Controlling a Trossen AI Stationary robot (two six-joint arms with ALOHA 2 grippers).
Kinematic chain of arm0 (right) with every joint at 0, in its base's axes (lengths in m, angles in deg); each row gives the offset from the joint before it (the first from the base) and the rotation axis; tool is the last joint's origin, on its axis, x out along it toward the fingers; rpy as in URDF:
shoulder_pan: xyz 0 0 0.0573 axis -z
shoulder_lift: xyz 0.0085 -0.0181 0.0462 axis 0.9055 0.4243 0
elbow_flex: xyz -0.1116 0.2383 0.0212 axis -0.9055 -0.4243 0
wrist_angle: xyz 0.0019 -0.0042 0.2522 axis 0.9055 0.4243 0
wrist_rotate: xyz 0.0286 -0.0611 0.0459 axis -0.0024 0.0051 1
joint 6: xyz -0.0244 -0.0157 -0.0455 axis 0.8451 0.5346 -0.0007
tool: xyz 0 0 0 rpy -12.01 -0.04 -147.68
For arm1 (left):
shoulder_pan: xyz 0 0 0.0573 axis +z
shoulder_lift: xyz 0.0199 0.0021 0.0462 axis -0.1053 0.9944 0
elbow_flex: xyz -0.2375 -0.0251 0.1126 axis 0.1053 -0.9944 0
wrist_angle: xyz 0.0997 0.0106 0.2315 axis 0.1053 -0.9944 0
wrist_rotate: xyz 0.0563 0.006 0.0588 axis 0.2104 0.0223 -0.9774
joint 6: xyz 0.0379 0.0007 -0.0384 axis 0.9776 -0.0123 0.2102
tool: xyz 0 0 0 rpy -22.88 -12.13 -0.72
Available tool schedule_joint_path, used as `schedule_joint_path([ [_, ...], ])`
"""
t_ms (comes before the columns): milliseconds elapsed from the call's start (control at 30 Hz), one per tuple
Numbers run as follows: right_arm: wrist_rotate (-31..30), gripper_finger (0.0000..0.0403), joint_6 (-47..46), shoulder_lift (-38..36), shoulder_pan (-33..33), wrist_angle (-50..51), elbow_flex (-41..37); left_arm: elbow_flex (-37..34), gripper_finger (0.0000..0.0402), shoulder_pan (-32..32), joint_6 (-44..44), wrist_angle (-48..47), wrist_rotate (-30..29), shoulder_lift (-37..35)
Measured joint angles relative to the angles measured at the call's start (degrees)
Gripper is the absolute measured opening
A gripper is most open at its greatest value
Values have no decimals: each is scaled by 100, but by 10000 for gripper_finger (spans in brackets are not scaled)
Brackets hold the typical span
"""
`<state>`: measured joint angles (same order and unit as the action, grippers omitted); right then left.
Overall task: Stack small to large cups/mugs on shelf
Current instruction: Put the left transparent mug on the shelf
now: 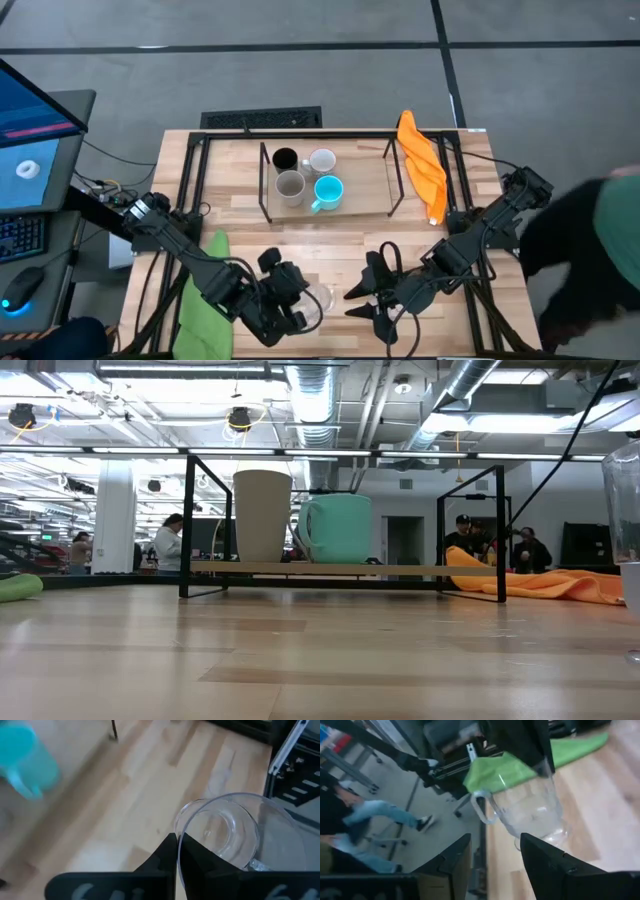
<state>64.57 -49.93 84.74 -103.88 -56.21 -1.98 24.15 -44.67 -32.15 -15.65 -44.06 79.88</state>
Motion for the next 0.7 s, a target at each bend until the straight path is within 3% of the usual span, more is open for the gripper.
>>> schedule_joint_path([
  [233, -396, 191, 1147, 0, 13, -19, 0, 943, 0, 18, 1338, -604, -307, 0],
  [467, -1375, 191, 2139, 0, -4, -82, 142, 1477, 0, 528, -382, -1853, -981, -2],
  [600, -2004, 191, 2822, 0, 18, -111, 205, 1486, 0, 869, -522, -1896, -825, 0],
  [700, -2130, 191, 2930, 0, 117, -59, 205, 1486, 0, 1068, -489, -1894, -805, 0],
])
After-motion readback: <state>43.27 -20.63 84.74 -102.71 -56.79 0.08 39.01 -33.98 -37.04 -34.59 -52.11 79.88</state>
